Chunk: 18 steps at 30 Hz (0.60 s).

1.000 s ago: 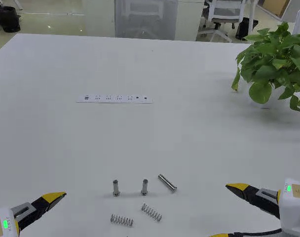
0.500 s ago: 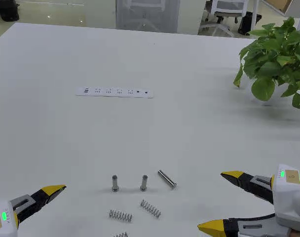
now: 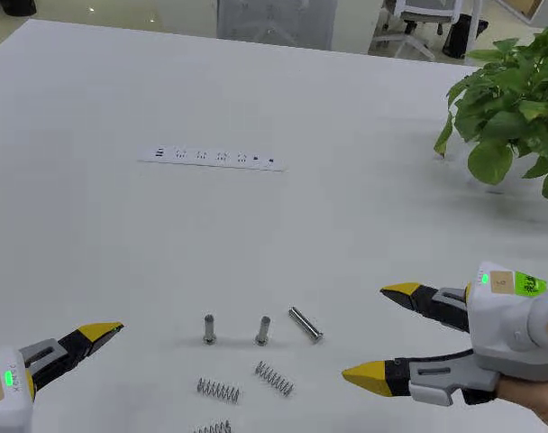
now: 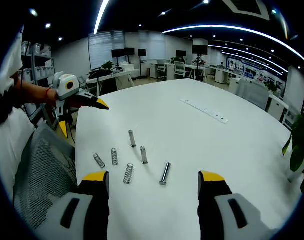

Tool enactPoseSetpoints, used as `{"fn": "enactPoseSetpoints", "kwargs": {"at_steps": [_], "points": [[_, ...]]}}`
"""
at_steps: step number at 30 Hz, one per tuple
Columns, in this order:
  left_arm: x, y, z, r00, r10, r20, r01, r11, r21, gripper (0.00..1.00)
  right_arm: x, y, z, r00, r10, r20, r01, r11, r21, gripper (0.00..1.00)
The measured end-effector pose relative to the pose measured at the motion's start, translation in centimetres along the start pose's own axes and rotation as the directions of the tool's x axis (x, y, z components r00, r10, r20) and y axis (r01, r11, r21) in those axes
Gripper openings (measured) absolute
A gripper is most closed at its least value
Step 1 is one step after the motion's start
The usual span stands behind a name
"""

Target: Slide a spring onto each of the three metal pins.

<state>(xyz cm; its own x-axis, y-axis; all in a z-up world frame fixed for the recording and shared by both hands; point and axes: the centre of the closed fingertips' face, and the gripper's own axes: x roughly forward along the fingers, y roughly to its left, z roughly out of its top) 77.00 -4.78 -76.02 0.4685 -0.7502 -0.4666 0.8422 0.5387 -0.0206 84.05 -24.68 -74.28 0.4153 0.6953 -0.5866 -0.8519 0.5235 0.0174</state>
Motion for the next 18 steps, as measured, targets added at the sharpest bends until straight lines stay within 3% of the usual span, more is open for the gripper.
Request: {"fn": "enactPoseSetpoints", "kwargs": {"at_steps": [8,10,18], "points": [[0.3,0.5,0.3,0.9999,0.003,0.015,-0.003,1.000,-0.017,1.00,2.9,-1.3,0.7,0.9975,0.007,-0.070,-0.008,1.000,-0.015,0.65],[0.4,0.6,0.3,0.9999,0.003,0.016,-0.003,1.000,-0.023,1.00,3.6,-1.6,0.4,0.9947,0.011,-0.102,-0.012,1.000,-0.003,0.60],[0.9,0.6,0.7,0.9998,0.004,0.018,-0.004,1.000,-0.025,1.00,6.2,-3.0,-0.3,0.9881,0.020,-0.153,-0.020,1.000,0.001,0.55]]}}
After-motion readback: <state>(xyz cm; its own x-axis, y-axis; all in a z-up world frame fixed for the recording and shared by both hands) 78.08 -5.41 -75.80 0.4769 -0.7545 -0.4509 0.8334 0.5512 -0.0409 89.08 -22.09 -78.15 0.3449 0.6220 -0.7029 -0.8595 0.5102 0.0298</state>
